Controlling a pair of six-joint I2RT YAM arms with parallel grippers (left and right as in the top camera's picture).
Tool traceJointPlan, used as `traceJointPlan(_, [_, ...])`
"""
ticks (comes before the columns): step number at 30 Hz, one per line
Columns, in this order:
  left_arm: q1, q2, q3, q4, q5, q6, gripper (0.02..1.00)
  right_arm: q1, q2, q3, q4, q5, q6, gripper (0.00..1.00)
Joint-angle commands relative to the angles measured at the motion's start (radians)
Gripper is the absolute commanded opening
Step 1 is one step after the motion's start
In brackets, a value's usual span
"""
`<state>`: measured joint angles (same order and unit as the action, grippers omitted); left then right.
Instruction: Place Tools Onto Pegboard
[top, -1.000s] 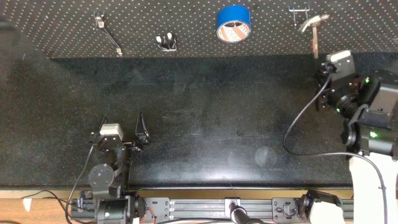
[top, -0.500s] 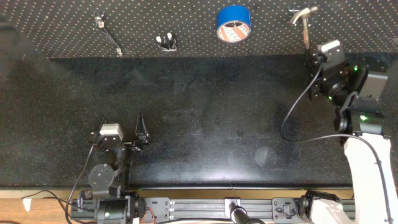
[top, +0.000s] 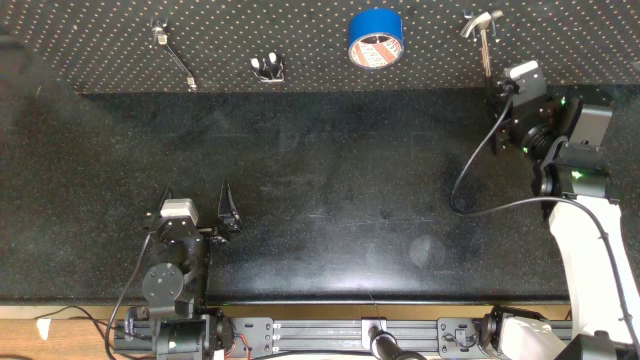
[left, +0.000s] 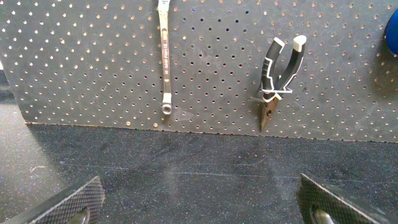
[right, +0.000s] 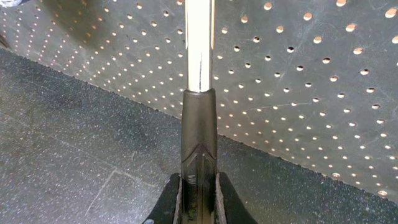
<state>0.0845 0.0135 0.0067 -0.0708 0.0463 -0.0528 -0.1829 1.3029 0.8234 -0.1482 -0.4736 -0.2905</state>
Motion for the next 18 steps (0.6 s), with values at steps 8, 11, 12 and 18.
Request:
traceJointPlan(8, [0.004, -0.010, -0.001, -0.008, 0.011, 0.009, 0.996, 0.005, 0.066, -0.002, 0.048, 0.017, 0.017, 0.075])
traceJointPlan(11, [0.004, -0.010, -0.001, -0.008, 0.011, 0.009, 0.996, 0.005, 0.084, -0.002, 0.083, 0.017, 0.018, 0.077])
traceJointPlan(12, [0.004, -0.010, -0.001, -0.008, 0.011, 0.009, 0.996, 0.005, 0.089, -0.002, 0.088, 0.017, 0.018, 0.077])
traceJointPlan(18, [0.004, -0.010, -0.001, -0.008, 0.011, 0.009, 0.996, 0.005, 0.113, -0.002, 0.101, 0.016, 0.017, 0.592])
